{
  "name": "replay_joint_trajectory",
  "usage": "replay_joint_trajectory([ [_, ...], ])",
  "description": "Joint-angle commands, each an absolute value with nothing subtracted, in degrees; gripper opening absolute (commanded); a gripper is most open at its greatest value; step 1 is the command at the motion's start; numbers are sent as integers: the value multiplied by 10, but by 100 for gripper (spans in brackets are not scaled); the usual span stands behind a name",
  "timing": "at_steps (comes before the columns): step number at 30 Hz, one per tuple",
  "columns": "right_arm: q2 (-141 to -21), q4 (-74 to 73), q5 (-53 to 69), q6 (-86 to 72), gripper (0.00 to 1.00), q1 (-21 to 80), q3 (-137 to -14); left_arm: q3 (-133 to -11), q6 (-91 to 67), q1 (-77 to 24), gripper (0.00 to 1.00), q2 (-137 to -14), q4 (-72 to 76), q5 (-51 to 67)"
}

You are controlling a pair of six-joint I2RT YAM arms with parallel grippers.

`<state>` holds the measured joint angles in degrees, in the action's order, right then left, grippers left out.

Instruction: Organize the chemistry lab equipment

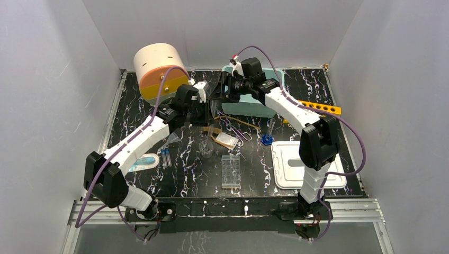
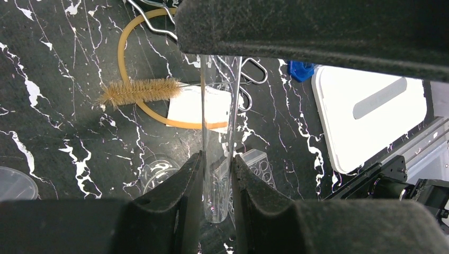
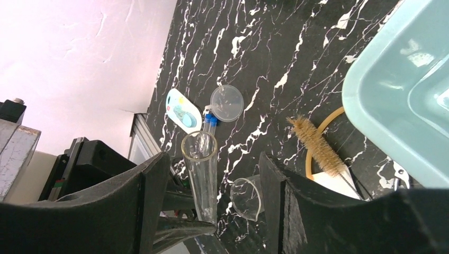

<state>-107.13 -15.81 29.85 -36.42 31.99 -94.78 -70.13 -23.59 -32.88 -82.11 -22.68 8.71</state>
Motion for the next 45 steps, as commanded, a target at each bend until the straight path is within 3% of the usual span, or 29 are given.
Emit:
replay_joint_trajectory([
  [1,-1080,-125,325,-386,70,322,-959,-717,-232,-325,14,-815,-225,94],
  [19,-1081,-79,376,-432,30,322,-960,-724,-253,-324,16,-820,-229,91],
  [22,-1076,-77,377,-436,29,318,-959,-737,-273,-324,24,-827,-238,89],
  [26,-1061,-63,386,-442,28,301,-947,-748,-292,-320,51,-830,-244,89],
  [29,-1054,-48,418,-443,28,287,-947,-754,-300,-309,58,-831,-239,121],
  [34,-1049,-51,458,-439,28,275,-962,-748,-300,-297,57,-833,-210,181],
  [45,-1045,-5,502,-475,28,264,-954,-745,-290,-289,44,-850,-137,257],
])
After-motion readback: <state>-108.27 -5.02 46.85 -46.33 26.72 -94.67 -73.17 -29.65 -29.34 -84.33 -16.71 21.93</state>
